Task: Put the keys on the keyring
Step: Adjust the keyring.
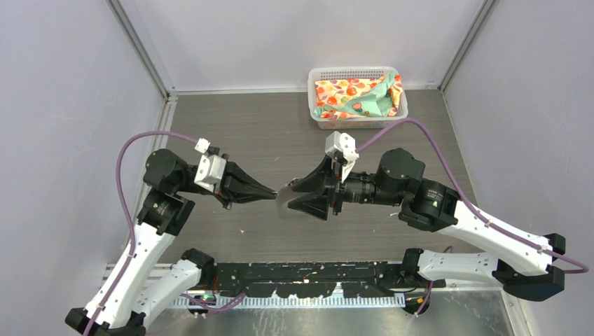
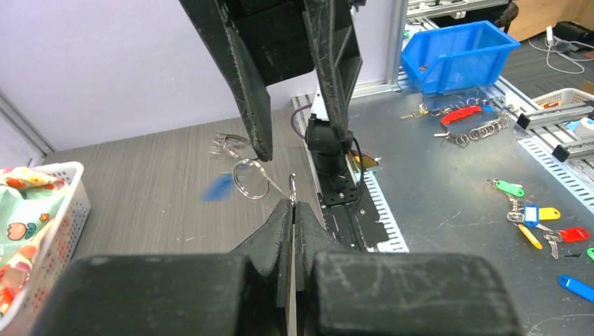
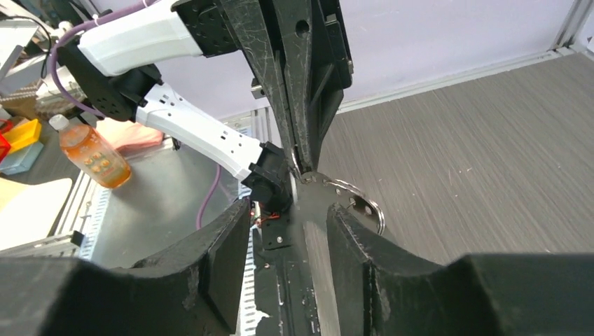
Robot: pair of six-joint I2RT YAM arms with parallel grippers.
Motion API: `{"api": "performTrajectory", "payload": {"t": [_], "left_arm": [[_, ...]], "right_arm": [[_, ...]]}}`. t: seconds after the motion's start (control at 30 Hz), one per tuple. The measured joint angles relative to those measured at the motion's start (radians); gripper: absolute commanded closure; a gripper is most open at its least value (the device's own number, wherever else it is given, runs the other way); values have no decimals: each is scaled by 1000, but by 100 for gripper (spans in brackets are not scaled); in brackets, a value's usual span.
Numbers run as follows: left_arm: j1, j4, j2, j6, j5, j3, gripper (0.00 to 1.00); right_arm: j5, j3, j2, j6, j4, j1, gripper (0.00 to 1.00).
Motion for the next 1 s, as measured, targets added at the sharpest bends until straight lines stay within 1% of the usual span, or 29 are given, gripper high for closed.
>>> {"api": "performTrajectory", "payload": {"t": [0.13,0.23,0.37,0.57,0.77,0.9,1.0], "left_arm": [[0,23,-11,-3,18,0,100],[0,31,-26,31,32,-5,100],[0,36,-59,123,47,-26,100],[0,26,-101,265,48,-35,100],[0,-26,-123,404,55,-37,100],[0,-65,-129,475,64,-37,100],[0,-72,-129,492,66,-38,100]], "right_arm": [[-11,1,-1,-36,5,0,53],[-11,5,-1,-66,-3,0,53],[-11,6,-1,-92,-8,0,53],[-23,9,6,-112,-19,8,48],[-27,35,29,-156,-47,35,46],[-21,65,44,-190,-64,56,47],[-10,84,50,-214,-77,83,46]]}}
